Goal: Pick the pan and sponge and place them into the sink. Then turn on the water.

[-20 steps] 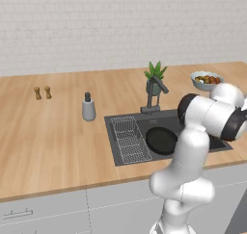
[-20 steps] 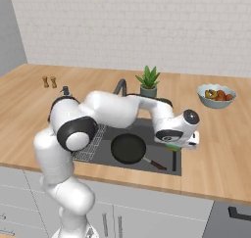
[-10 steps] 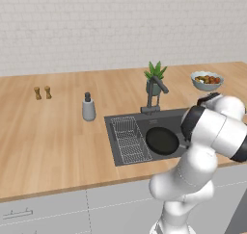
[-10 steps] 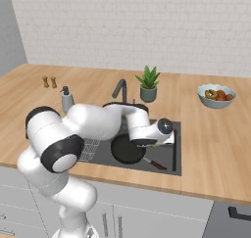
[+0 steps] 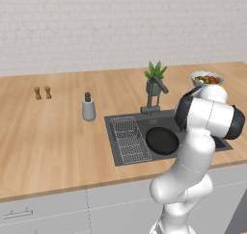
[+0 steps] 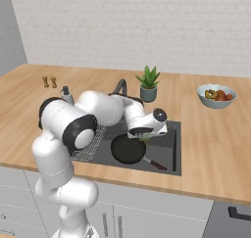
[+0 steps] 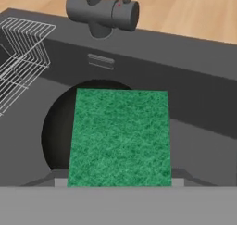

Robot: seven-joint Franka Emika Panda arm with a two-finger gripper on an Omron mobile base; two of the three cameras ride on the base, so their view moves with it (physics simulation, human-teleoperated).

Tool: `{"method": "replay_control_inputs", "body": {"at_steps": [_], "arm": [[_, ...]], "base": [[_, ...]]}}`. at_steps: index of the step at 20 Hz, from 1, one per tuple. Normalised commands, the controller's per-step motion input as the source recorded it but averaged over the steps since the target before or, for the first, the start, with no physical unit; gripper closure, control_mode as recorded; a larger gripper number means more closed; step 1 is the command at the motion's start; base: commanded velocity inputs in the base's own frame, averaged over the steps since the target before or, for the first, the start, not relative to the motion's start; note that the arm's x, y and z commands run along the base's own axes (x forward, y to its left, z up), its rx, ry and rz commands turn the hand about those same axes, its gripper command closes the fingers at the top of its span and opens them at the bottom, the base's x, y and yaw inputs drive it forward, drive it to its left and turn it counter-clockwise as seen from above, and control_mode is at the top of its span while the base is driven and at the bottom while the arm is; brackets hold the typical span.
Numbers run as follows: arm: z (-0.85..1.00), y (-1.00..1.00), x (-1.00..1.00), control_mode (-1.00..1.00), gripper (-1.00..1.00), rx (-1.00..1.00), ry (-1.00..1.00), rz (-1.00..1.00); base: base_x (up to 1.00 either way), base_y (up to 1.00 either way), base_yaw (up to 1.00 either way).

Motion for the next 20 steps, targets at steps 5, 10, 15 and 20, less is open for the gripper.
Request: {"method": "replay_control_inputs", "body": {"at_steps": [5, 10, 15, 20], "arm": [[-0.72, 0.09, 0.38, -1.00, 1.00, 0.00, -0.05, 0.15], [-0.79, 0.24, 0.28, -1.00, 1.00, 0.00, -0.06, 0.09], [-0.44, 0.18, 0.22, -1.00, 1.00, 0.00, 0.01, 0.08], [-0.19, 0.14, 0.40, -1.00, 1.00, 0.01, 0.01, 0.08]], "base": [[0.00, 0.00, 0.00], [0.00, 0.00, 0.00], [0.00, 0.00, 0.00], [0.00, 0.00, 0.00]]}}
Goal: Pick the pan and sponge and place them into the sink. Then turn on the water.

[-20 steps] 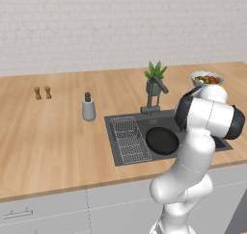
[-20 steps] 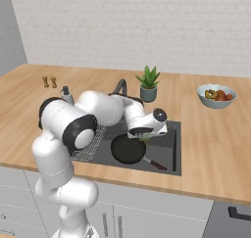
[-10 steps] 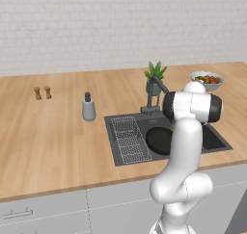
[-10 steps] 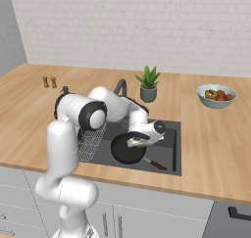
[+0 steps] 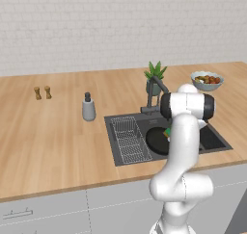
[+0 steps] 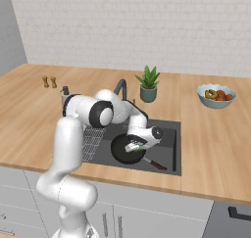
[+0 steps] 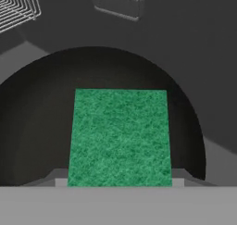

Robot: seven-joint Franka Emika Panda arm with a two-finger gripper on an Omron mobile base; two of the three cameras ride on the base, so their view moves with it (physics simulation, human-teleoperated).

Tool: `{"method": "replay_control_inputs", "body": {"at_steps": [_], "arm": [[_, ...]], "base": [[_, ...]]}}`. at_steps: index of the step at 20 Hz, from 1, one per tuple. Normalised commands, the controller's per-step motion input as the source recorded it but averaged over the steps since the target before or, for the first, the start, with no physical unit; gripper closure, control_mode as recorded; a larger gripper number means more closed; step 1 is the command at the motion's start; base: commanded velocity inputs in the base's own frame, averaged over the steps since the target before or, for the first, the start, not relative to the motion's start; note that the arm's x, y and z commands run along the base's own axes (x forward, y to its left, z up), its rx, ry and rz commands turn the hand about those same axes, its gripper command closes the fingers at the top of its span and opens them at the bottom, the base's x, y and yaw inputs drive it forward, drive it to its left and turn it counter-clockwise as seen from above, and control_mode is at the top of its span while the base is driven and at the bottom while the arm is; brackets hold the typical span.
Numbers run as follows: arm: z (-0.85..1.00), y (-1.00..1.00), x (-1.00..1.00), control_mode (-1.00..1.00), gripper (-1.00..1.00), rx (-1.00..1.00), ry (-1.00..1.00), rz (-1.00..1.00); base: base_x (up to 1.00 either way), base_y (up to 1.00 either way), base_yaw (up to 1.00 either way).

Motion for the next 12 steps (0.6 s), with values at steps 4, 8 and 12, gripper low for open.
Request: {"method": "replay_control_inputs", "body": {"at_steps": [4, 8, 12], "arm": [[-0.28, 0.09, 0.35, -1.00, 1.00, 0.00, 0.02, 0.10], [-0.38, 0.01, 0.20, -1.00, 1.00, 0.00, 0.00, 0.08], [-0.37, 0.02, 0.18, -1.00, 1.00, 0.00, 0.00, 0.07]], "base": [[0.00, 0.00, 0.00], [0.00, 0.00, 0.00], [0.00, 0.00, 0.00]]}}
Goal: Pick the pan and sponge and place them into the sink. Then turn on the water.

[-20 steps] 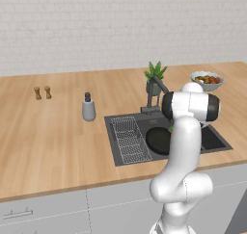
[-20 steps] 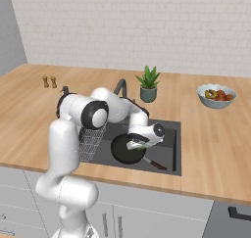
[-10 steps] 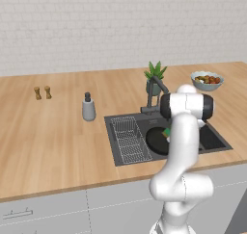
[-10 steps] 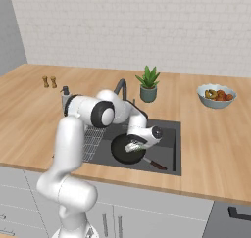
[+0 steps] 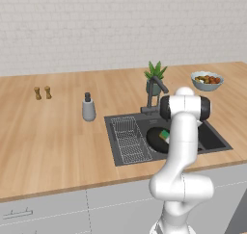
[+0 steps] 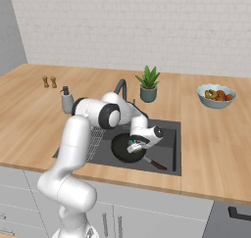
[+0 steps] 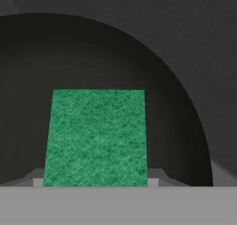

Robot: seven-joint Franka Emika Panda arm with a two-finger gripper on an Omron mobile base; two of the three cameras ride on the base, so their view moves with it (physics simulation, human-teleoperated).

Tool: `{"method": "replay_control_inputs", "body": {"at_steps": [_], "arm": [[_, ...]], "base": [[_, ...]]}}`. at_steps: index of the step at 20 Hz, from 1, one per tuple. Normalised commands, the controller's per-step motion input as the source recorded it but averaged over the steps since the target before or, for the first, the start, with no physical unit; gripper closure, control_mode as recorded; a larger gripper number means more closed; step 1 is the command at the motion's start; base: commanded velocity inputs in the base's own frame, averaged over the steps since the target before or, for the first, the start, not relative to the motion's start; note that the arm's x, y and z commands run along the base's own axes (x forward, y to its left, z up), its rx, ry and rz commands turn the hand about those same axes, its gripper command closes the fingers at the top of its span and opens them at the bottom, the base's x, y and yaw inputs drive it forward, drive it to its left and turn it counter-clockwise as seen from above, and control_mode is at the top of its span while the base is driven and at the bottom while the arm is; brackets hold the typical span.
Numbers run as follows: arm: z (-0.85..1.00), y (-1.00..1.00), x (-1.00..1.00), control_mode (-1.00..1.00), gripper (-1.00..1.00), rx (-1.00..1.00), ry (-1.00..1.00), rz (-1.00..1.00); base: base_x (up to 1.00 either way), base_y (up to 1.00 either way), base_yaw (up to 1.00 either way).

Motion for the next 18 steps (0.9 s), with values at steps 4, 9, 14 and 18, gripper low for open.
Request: {"method": "replay_control_inputs", "body": {"at_steps": [4, 9, 14, 18], "arm": [[-0.31, 0.03, 0.08, -1.00, 1.00, 0.00, 0.00, 0.05], [0.02, 0.06, -0.04, -1.00, -1.00, 0.00, -0.02, 0.00], [0.48, 0.00, -0.14, -1.00, -1.00, 0.00, -0.05, 0.00], [0.72, 0.00, -0.20, -1.00, -1.00, 0.00, -0.01, 0.00]], "base": [[0.00, 0.00, 0.00], [0.00, 0.00, 0.00], [0.00, 0.00, 0.00], [0.00, 0.00, 0.00]]}}
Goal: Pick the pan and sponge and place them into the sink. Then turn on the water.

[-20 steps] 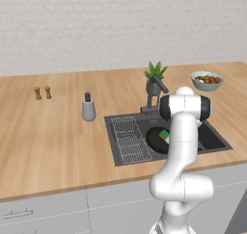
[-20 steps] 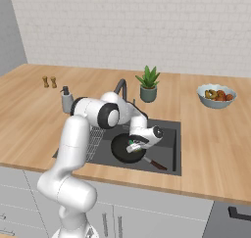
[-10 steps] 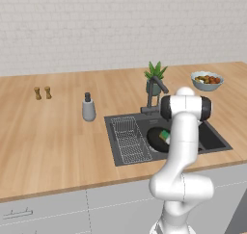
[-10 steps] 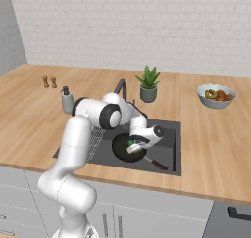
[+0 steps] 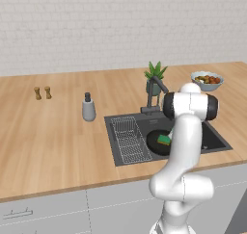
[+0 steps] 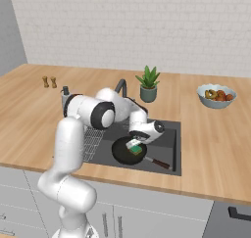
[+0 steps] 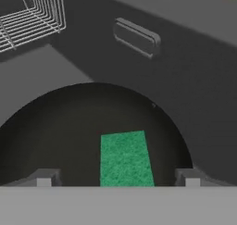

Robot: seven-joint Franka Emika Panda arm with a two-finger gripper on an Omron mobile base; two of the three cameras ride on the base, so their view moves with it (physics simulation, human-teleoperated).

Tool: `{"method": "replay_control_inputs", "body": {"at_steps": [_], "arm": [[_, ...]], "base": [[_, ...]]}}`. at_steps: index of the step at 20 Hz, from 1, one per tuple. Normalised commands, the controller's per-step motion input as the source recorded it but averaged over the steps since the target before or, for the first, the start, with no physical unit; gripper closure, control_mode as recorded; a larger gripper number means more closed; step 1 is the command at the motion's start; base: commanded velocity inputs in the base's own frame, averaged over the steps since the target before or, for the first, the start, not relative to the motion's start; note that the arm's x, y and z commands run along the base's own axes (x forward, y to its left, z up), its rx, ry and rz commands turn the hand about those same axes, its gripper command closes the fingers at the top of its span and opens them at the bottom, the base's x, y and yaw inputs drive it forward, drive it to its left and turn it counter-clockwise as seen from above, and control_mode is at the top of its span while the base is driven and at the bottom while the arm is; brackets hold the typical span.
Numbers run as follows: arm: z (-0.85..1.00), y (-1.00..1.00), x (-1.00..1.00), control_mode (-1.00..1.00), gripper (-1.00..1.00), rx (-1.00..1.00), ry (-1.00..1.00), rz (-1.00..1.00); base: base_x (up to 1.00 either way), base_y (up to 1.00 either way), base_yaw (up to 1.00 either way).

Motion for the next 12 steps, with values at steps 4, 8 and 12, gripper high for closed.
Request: {"method": "replay_control_inputs", "body": {"at_steps": [4, 8, 12], "arm": [[0.86, -0.02, -0.28, -1.00, -1.00, 0.00, -0.01, 0.00], [0.95, -0.02, -0.49, -1.00, -1.00, 0.00, -0.13, 0.00], [0.83, 0.00, -0.48, -1.00, -1.00, 0.04, -0.29, 0.00]], "base": [[0.00, 0.00, 0.00], [0.00, 0.00, 0.00], [0.00, 0.00, 0.00]]}}
